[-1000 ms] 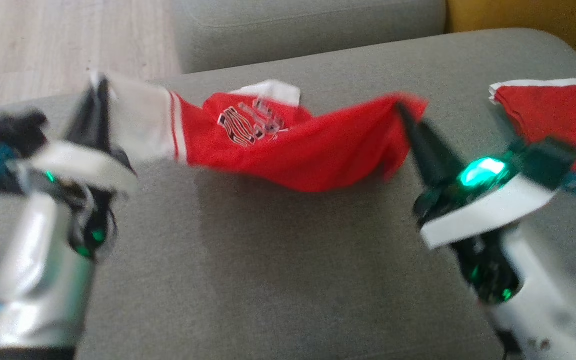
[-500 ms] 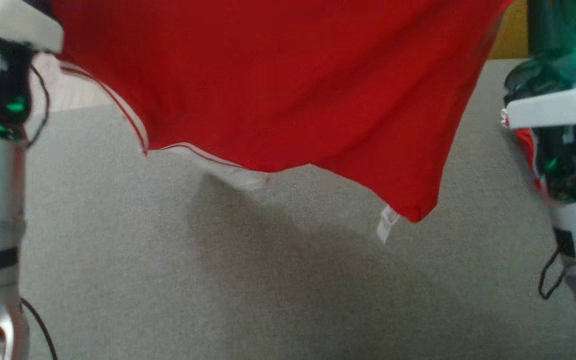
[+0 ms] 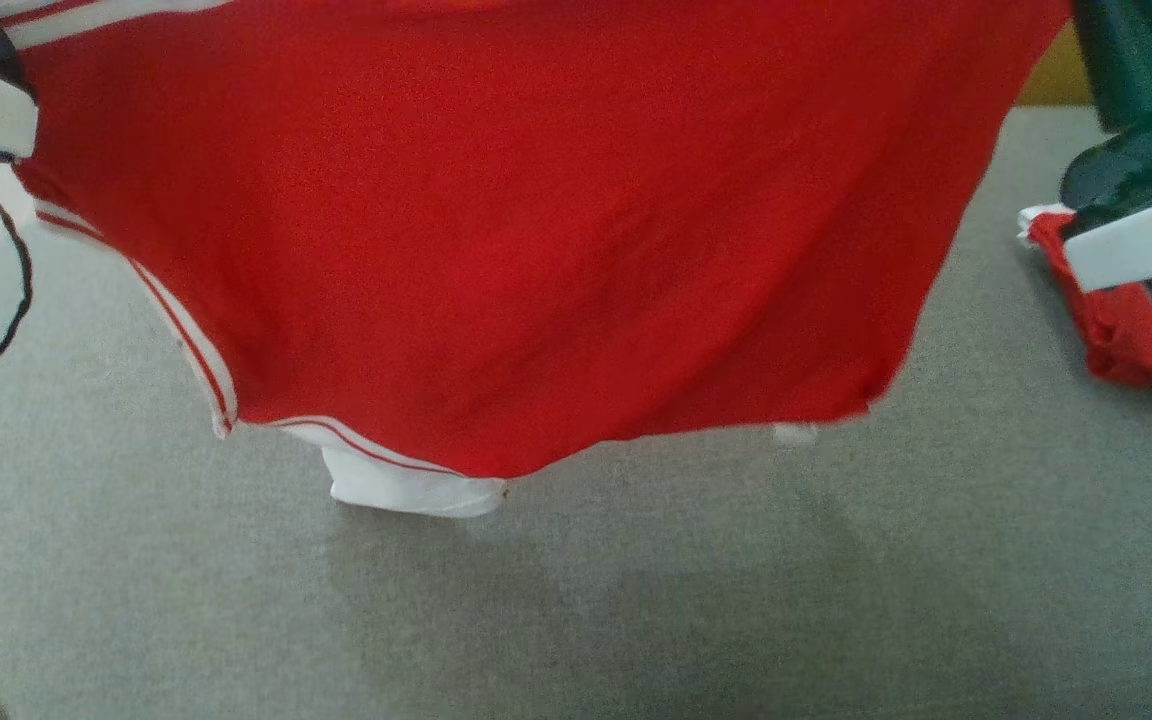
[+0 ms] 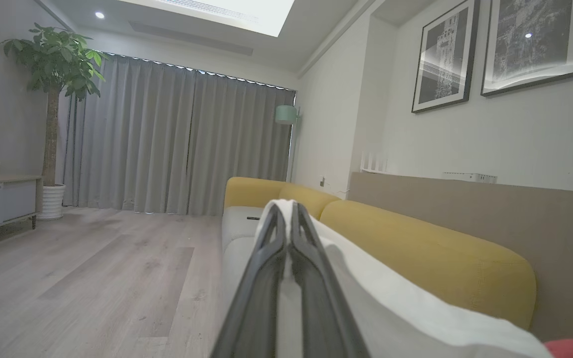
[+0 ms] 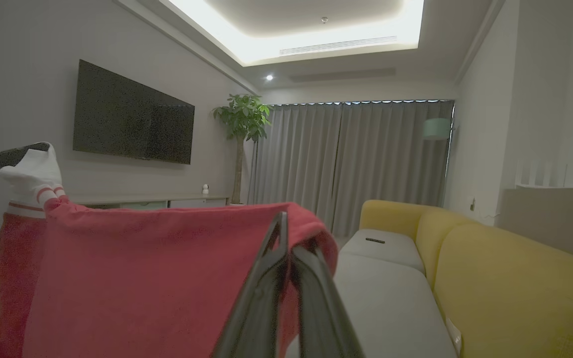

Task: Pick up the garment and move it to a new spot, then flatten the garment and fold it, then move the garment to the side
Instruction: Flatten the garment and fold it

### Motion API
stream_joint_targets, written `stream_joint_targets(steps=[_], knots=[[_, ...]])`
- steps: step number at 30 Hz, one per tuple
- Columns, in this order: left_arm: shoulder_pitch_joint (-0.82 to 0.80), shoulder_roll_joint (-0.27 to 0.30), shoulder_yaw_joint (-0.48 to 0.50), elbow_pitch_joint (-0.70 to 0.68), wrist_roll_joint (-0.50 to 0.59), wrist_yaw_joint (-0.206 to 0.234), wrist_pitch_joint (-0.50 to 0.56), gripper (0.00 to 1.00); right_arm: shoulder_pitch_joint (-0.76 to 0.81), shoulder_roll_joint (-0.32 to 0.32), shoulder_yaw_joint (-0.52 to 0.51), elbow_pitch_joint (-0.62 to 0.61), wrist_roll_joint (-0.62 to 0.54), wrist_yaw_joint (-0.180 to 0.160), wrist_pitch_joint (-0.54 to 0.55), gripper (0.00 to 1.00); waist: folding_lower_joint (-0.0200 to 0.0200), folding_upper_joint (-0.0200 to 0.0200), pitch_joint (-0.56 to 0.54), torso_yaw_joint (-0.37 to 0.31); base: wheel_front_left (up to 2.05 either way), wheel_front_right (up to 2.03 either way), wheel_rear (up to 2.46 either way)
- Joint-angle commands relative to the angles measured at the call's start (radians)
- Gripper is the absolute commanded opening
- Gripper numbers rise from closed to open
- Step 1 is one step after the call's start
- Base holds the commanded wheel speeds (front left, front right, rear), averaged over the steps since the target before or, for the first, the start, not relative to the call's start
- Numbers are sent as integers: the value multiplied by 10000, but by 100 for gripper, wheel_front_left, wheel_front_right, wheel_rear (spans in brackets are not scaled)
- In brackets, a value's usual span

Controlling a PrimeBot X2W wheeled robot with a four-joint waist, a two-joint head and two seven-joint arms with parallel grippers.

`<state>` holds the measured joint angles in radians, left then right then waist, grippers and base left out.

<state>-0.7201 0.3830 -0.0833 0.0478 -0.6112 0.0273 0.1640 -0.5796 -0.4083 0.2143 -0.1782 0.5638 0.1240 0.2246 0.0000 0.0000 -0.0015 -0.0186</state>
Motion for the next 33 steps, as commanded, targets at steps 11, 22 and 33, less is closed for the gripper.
stream_joint_targets(steps=[11, 22, 33], knots=[[-3581, 629, -270, 1419, 441, -336, 264, 0, -3980, -748, 1060, 2353, -173, 67, -361, 0, 0, 0, 3196, 146, 0, 0, 0], [-8242, 260, -521, 5428, 1308, -709, -2183, 0, -9218, -484, 2832, 7134, -1098, 67, -3392, 0, 0, 0, 4770, 204, 0, 0, 0], [-9355, -292, -953, 7582, 1220, -1406, -3934, 0, -9943, 167, 3050, 9303, -1065, 67, -4855, 0, 0, 0, 4860, 332, 0, 0, 0]])
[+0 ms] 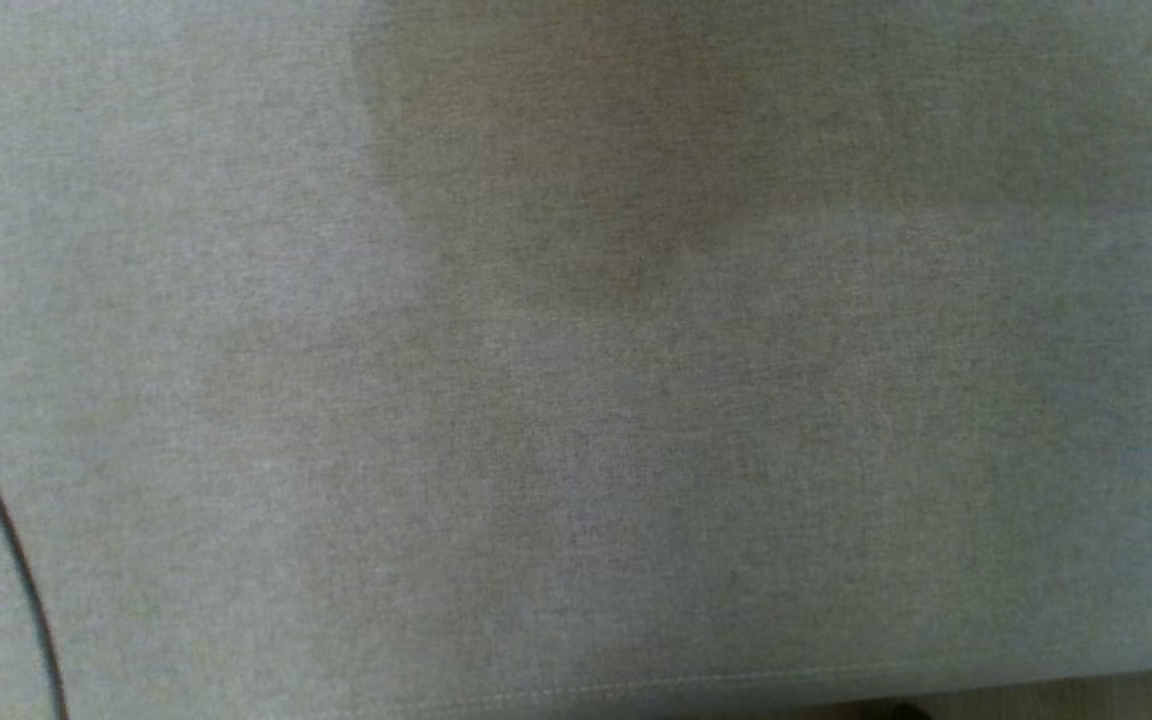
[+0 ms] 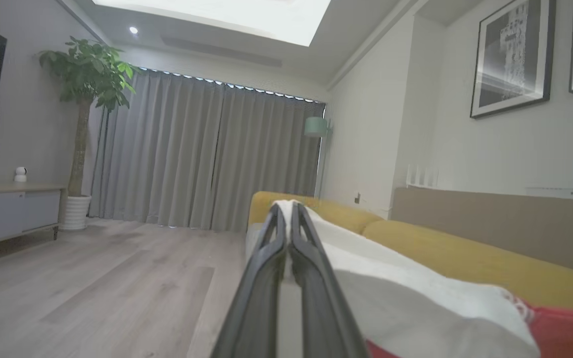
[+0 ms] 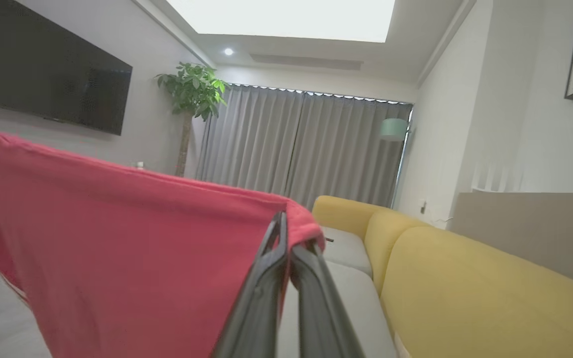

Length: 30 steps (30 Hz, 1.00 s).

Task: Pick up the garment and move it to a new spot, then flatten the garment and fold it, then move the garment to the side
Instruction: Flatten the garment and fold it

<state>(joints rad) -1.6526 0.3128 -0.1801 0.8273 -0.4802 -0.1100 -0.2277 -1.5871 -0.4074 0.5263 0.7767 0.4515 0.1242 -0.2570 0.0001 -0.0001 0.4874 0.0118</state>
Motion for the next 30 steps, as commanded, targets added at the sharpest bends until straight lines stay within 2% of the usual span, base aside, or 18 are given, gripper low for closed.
stream_joint_targets(steps=[1, 7, 12, 13, 18, 24, 30], knots=[[215, 373, -88, -97, -122, -81, -62, 0, 404, 162, -31, -328, 121, 65, -40, 0, -1, 1, -60, 63, 0, 0, 0], [2383, 287, -673, 247, -325, -192, -267, 0, 2612, 45, 768, -791, 561, 65, -45, 0, -1, 1, -463, 321, 0, 0, 0], [4853, 451, -1484, -297, -837, -203, -318, 0, 4401, -252, 2110, -962, 1328, 65, -46, 0, -1, 1, -1135, 442, 0, 0, 0], [5858, 626, -1803, -624, -1078, -204, -324, 0, 5024, -463, 2711, -1046, 1747, 65, -44, 0, -1, 1, -1416, 485, 0, 0, 0], [8101, 1216, -2547, -1390, -1454, -205, -322, 0, 6331, -1203, 4195, -1535, 2753, 65, 155, 0, -1, 1, -2144, 522, 0, 0, 0], [9963, 1890, -3037, -2298, -1880, -206, -127, 0, 7317, -2153, 5343, -2169, 3675, 65, 572, 0, -1, 1, -2782, 523, 0, 0, 0], [11223, 2444, -3295, -3227, -2010, -205, 171, 0, 7733, -2709, 5930, -2606, 4038, 65, 712, 0, -1, 1, -3167, 412, 0, 0, 0]])
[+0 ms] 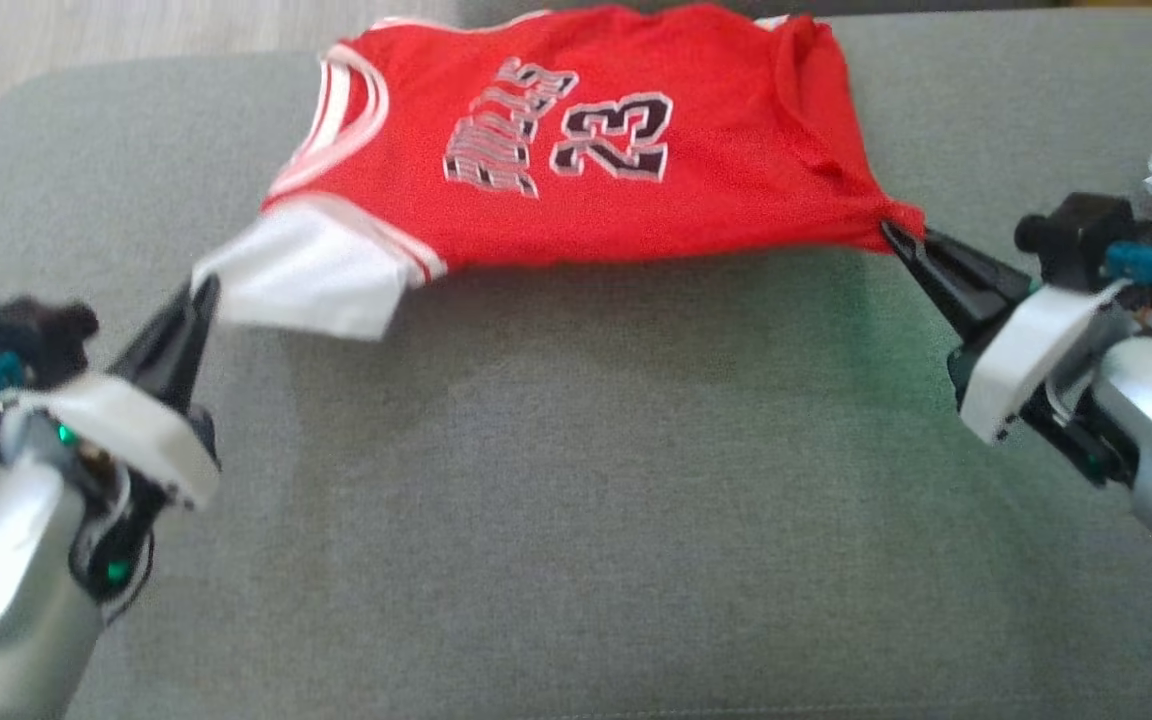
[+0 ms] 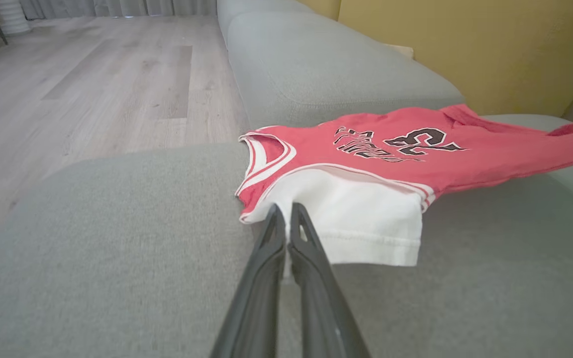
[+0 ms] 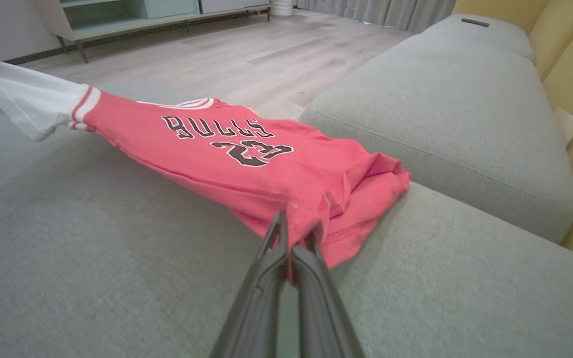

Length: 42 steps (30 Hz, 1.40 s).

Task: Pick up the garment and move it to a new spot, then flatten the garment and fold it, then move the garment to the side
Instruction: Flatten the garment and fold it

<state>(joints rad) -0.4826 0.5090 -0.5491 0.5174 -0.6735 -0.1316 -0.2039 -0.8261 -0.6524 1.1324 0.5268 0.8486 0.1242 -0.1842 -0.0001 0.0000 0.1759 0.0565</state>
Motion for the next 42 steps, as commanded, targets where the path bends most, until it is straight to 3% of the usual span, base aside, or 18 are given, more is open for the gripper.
stream_joint_targets(steps=[1, 13, 26, 32, 42], knots=[[-245, 573, 372, -320, -108, 29, -10, 0, 210, -342, -21, -186, 112, 65, 14, 0, 1, 0, -133, -50, 0, 0, 0], [2130, 1378, 82, -2881, -773, 309, 1031, 0, 1422, -1411, 744, -1042, 708, 65, 786, 0, 1, 0, -1038, 35, 0, 0, 0], [4196, 2788, 48, -5751, -1734, 652, 2373, 0, 2871, -2707, 1034, -2636, 1954, 65, 2270, 0, 1, 0, -1578, -61, 0, 0, 0], [3946, 3071, 362, -6353, -1689, 973, 2494, 0, 2746, -2954, 744, -2974, 2017, 65, 2504, 0, 1, 0, -1260, -151, 0, 0, 0], [2116, 2822, 298, -5775, -1228, 732, 2955, 0, 1835, -2557, 41, -2850, 1929, 65, 2951, 0, 1, 0, -400, -470, 0, 0, 0]])
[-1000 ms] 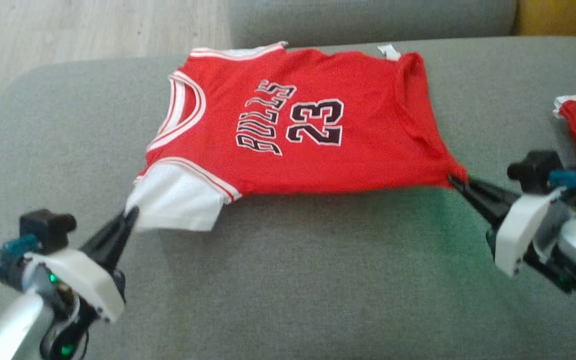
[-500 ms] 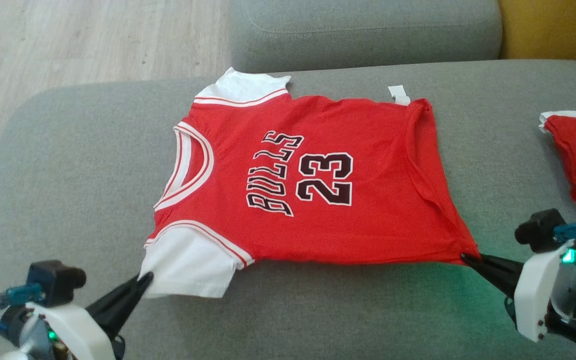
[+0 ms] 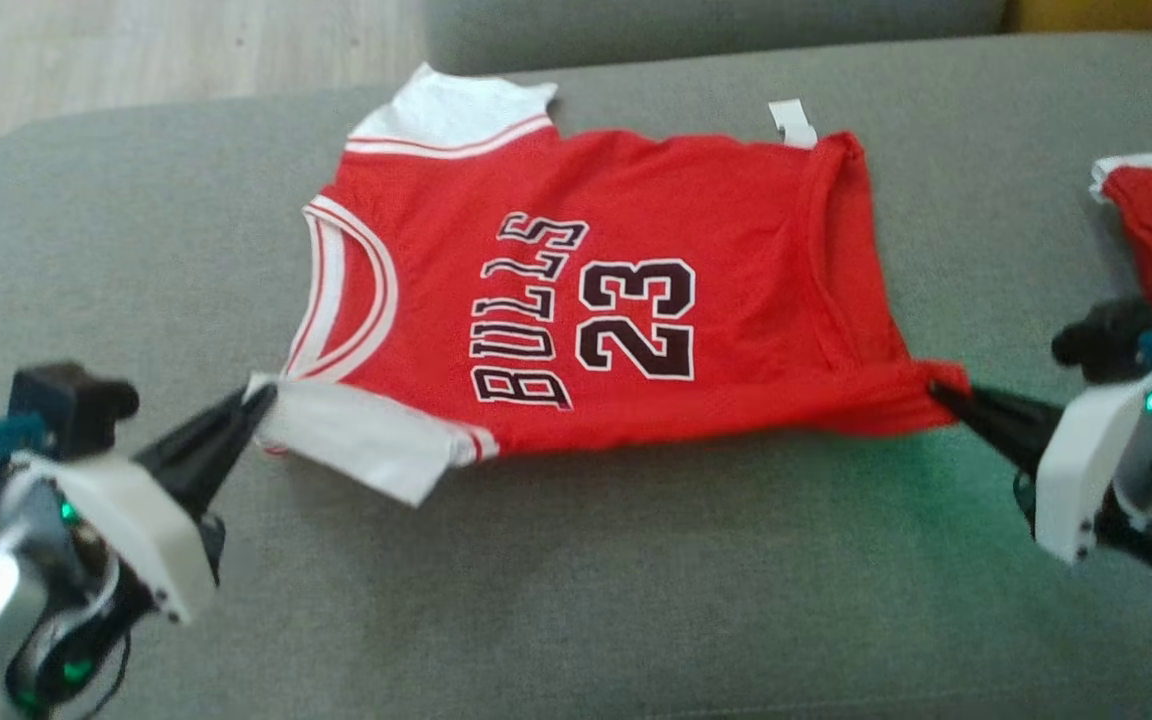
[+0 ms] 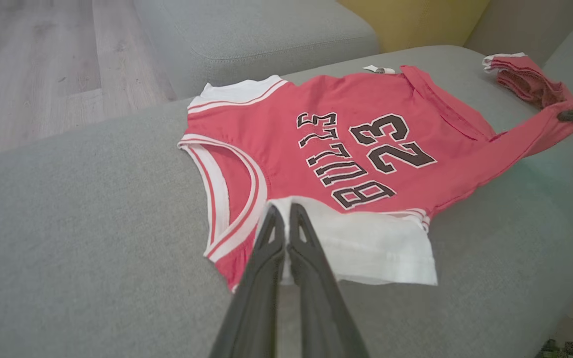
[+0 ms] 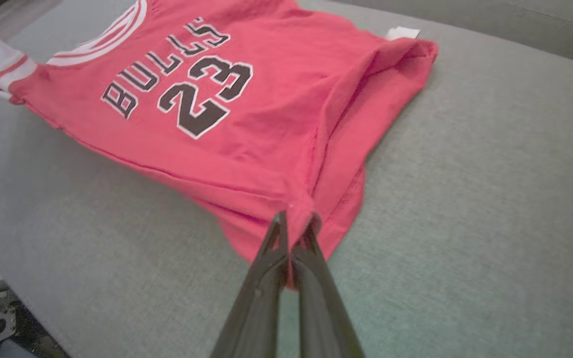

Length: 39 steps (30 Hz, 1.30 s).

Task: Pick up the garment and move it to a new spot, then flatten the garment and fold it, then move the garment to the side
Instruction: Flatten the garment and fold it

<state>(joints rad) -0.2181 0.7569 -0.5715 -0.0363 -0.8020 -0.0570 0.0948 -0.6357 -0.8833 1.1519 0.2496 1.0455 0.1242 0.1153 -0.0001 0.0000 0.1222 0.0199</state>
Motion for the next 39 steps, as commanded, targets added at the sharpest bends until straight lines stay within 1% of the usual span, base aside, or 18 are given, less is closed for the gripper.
stream_joint_targets(steps=[1, 8, 14, 19, 25, 31, 32, 33, 36, 39], knots=[[-775, 295, 489, -97, 122, -69, 13, 0, -163, -178, -249, -24, -6, 65, 0, 0, 1, 0, 226, -145, 0, 0, 0], [-2352, -71, 176, 940, 432, -422, 315, 0, -711, 268, -533, 285, -97, 65, 260, 0, 1, 0, 762, -403, 0, 0, 0], [-3550, -325, -31, 1848, 577, -604, 311, 0, -1009, 587, -654, 662, -214, 65, 338, 0, 1, 0, 1193, -520, 0, 0, 0], [-4382, -525, -356, 2615, 725, -686, 223, 0, -1200, 864, -739, 1033, -258, 65, 277, 0, 1, 0, 1466, -597, 0, 0, 0], [-5363, -709, -881, 3417, 826, -726, 184, 0, -1582, 1004, -690, 1200, -325, 65, 294, 0, 1, 0, 1904, -722, 0, 0, 0], [-6445, -859, -1743, 4170, 979, -733, 36, 0, -2055, 1129, -581, 1259, -256, 65, 416, 0, 1, 0, 2266, -819, 0, 0, 0], [-6596, -897, -1853, 4380, 975, -733, 26, 0, -2127, 1167, -615, 1291, -186, 65, 392, 73, 1, 0, 2301, -824, 0, 0, 0], [-6891, -1019, -1916, 4869, 1034, -734, -150, 100, -2289, 1200, -653, 1405, -108, 65, 431, 100, 1, 0, 2352, -826, 0, 0, 0], [-7175, -1310, -1825, 5498, 1083, -723, -720, 100, -2493, 1273, -953, 1639, 15, 65, 137, 100, 1, 0, 2331, -824, 0, 0, 0], [-7236, -1619, -1529, 5939, 978, -532, -1547, 100, -2515, 1409, -1524, 1904, 244, 65, -474, 100, 1, 0, 2171, -786, 0, 0, 0]])
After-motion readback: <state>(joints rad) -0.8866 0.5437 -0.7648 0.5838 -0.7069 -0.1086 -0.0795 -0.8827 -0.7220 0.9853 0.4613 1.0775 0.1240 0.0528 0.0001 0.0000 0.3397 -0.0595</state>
